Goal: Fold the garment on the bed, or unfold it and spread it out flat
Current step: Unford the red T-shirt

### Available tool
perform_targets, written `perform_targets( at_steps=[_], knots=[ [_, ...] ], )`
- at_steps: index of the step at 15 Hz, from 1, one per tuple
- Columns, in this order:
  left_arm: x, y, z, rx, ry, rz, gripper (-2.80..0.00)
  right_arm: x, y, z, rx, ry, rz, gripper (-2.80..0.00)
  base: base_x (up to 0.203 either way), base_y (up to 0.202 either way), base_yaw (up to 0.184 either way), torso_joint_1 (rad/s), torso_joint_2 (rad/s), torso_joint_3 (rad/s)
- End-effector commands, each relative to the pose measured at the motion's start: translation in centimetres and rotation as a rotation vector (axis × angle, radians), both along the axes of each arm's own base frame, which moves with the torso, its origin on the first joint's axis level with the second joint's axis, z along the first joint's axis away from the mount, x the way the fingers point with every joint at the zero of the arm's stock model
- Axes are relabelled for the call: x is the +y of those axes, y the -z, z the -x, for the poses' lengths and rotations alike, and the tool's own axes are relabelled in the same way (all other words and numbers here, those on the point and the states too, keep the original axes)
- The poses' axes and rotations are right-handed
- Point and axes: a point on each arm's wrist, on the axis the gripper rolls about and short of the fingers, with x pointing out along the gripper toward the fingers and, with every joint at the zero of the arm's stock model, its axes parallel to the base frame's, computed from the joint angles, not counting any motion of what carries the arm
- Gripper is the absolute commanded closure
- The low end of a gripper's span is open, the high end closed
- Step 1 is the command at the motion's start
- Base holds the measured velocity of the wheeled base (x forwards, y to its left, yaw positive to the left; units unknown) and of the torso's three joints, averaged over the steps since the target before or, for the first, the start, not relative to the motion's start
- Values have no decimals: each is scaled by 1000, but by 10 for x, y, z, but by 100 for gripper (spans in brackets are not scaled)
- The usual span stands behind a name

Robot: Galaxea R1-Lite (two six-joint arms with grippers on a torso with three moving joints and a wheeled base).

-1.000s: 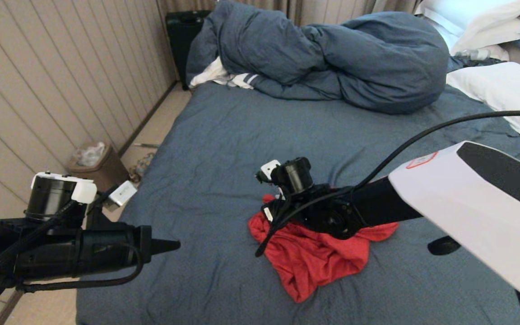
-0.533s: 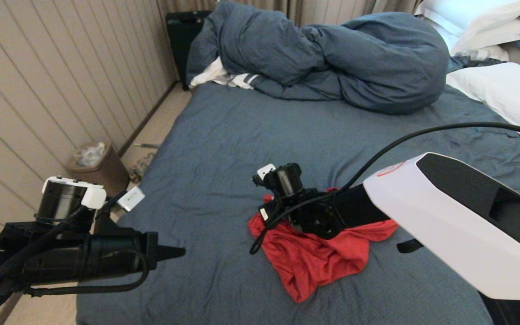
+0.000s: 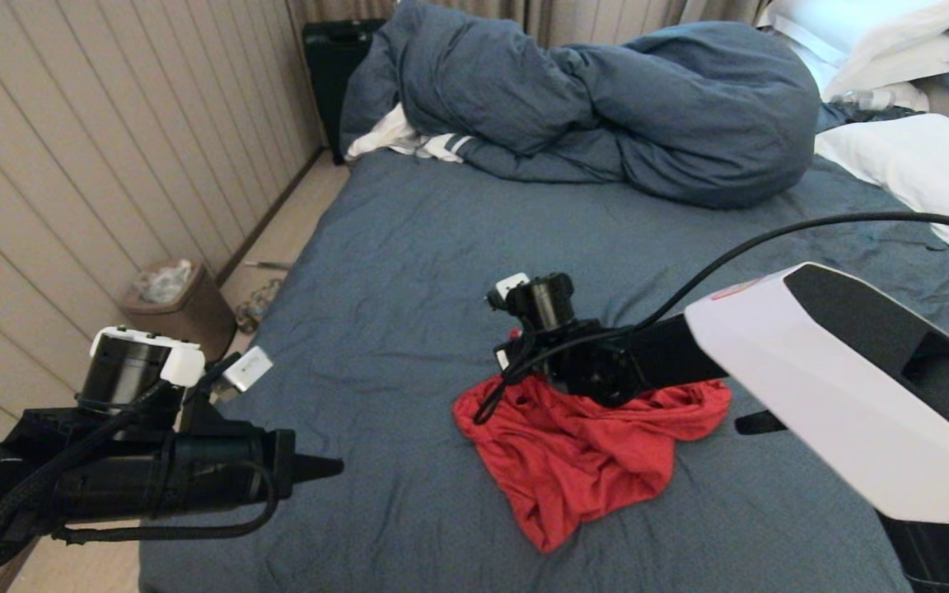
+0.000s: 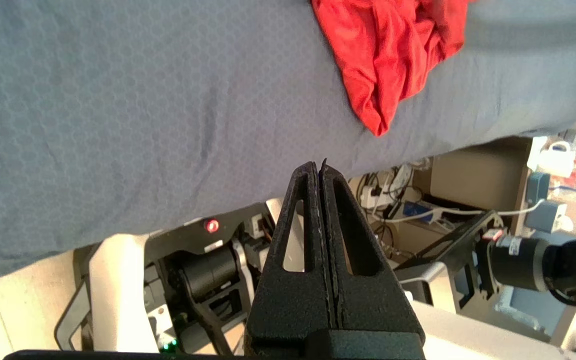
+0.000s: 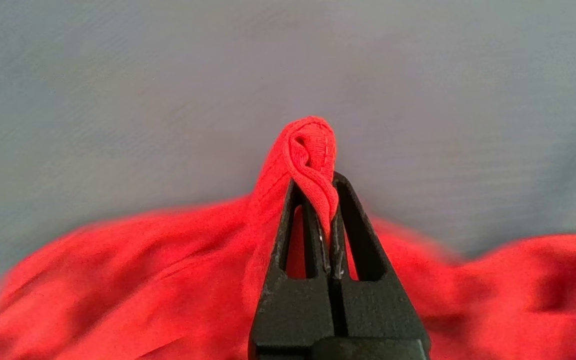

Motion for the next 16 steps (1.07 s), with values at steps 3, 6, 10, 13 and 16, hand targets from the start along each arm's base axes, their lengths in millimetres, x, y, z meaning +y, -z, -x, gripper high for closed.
perform_targets(
  at_steps=[3, 6, 10, 13, 16],
  knots=[
    [-3, 4, -1, 5, 9, 1, 0, -46, -41, -19, -91, 109, -43, 0, 0, 0, 0, 0, 0, 0],
    [-3, 4, -1, 1, 10, 2, 0, -116, -63, -46, -157, 267, -60, 0, 0, 0, 0, 0, 0, 0],
    [-3, 5, -2, -5, 8, 3, 0, -163, -70, -61, -191, 368, -64, 0, 0, 0, 0, 0, 0, 0],
    [-4, 6, -3, 1, 7, 1, 0, -192, -68, -72, -205, 431, -60, 0, 0, 0, 0, 0, 0, 0],
    [-4, 6, -3, 2, 8, 0, 0, -209, -60, -78, -190, 462, -34, 0, 0, 0, 0, 0, 0, 0]
  ],
)
